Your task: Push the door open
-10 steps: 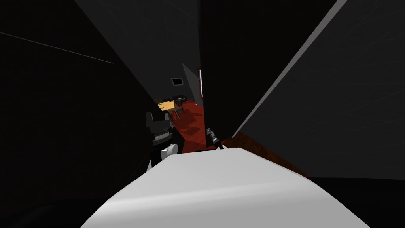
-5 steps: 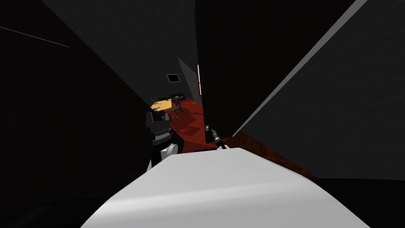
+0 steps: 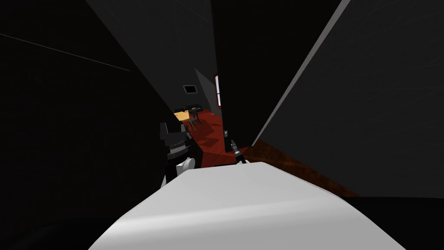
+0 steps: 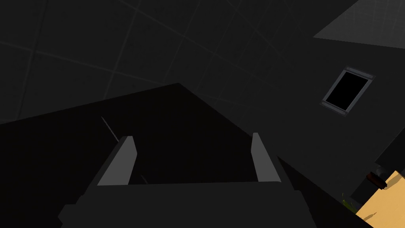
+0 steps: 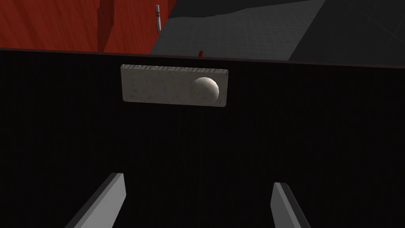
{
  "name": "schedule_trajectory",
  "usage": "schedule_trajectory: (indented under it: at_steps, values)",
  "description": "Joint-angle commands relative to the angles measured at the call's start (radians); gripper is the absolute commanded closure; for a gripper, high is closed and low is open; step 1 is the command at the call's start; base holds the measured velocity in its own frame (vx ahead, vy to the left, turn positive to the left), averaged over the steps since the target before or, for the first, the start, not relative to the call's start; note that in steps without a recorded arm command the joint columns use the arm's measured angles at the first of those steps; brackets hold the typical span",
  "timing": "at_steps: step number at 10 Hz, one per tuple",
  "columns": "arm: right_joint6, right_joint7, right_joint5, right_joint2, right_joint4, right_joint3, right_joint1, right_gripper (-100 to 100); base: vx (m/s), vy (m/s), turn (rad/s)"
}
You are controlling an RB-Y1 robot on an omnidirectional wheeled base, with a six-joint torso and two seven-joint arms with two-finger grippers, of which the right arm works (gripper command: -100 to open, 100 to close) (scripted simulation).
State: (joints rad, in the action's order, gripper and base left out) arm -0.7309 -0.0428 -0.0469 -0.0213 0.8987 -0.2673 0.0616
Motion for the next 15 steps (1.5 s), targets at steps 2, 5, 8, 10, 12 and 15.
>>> schedule_trajectory:
  at_steps: [2,5,8,10,12,15]
  values:
    - [-0.006,-0.001,-0.001,-0.011,-0.005,0.004,-0.001,-100,-0.022,0.033,0.009]
    - [-0.013,-0.002,-0.003,-0.021,-0.011,0.009,-0.004,-100,0.198,0.037,0.018]
    - [-0.023,-0.005,-0.004,-0.022,-0.021,0.016,-0.008,-100,0.208,0.035,0.023]
    - [-0.030,-0.006,-0.006,-0.015,-0.027,0.020,-0.010,-100,0.198,0.049,0.027]
    - [-0.037,-0.007,-0.007,-0.001,-0.033,0.025,-0.013,-100,0.185,0.055,0.024]
    - [-0.035,-0.007,-0.007,-0.005,-0.033,0.024,-0.013,100,0.010,0.004,0.002]
